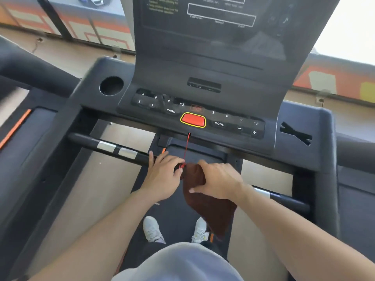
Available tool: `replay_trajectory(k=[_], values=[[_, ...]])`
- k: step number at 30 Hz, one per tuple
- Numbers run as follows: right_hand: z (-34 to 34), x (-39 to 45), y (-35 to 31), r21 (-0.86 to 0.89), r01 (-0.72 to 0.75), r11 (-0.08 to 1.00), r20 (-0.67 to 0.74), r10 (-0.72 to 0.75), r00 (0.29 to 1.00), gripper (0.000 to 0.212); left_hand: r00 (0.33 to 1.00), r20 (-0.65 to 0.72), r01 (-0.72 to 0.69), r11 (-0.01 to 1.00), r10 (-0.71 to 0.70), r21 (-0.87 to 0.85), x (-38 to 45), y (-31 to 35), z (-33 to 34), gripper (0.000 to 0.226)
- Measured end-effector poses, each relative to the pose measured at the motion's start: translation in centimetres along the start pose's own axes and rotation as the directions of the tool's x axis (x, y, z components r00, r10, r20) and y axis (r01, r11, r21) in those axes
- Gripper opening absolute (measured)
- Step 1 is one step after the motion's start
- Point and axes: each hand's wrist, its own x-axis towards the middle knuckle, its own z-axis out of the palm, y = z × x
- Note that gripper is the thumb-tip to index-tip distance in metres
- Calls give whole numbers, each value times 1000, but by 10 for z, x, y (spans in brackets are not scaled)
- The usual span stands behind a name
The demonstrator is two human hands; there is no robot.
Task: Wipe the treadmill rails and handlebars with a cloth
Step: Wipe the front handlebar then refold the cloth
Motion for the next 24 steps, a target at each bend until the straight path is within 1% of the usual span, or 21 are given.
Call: replay_trajectory(k=[1, 3, 4, 5, 8, 9, 10, 11, 12, 13, 14, 15, 16, 17, 19, 21, 24], values=[[-4, 6, 2, 73, 11, 997, 63, -15, 998, 66, 1000, -2, 2, 1000, -1, 12, -1, 0, 0, 34], [-11, 16, 10, 297, -8, 955, 228, -63, 972, 53, 1000, -24, 12, 999, -12, 31, -2, 2, 3, 35], [-14, 19, 15, 389, -33, 921, 303, -94, 948, 54, 999, -35, 20, 999, -19, 41, -3, 4, 4, 35], [-14, 21, 22, 446, -79, 891, 362, -99, 927, 60, 999, -42, 26, 999, -24, 46, -3, 6, 5, 36], [-17, 8, 48, 482, -263, 836, 479, 0, 878, 78, 997, -68, 34, 999, -32, 40, -4, 11, 8, 37], [-19, -1, 60, 485, -308, 818, 495, 34, 868, 80, 997, -77, 32, 999, -29, 42, -5, 11, 9, 37], [-21, -13, 71, 488, -333, 807, 496, 58, 867, 77, 995, -95, 20, 999, -15, 46, -5, 9, 11, 37], [-22, -26, 79, 471, -314, 824, 471, 66, 880, 67, 993, -117, 0, 999, 6, 49, -6, 5, 14, 38], [-23, -40, 84, 419, -269, 867, 422, 77, 903, 55, 990, -137, -19, 999, 25, 47, -7, 2, 16, 39], [-19, -51, 86, 319, -208, 924, 333, 97, 938, 49, 988, -150, -32, 999, 38, 39, -8, -1, 18, 42], [-11, -61, 85, 179, -140, 974, 202, 103, 974, 49, 987, -158, -40, 999, 43, 26, -8, -3, 18, 43], [0, -66, 78, 28, -92, 995, 59, 90, 994, 52, 986, -164, -39, 999, 41, 12, -8, -4, 19, 42], [12, -69, 68, -76, -77, 994, -63, 73, 995, 56, 985, -169, -36, 999, 36, 1, -8, -3, 19, 38], [27, -66, 57, -137, -92, 986, -157, 70, 985, 59, 985, -170, -33, 999, 31, -6, -7, -3, 20, 36], [47, -54, 32, -158, -95, 983, -313, 42, 949, 64, 984, -178, -26, 1000, 23, -11, -7, 0, 22, 35], [54, -35, 7, -155, -32, 987, -425, -37, 904, 66, 980, -198, -9, 1000, 9, 0, -7, 2, 23, 32], [51, -18, -7, -149, 53, 987, -431, -113, 895, 65, 976, -216, 18, 999, -25, -34, -9, 13, 23, 29]])
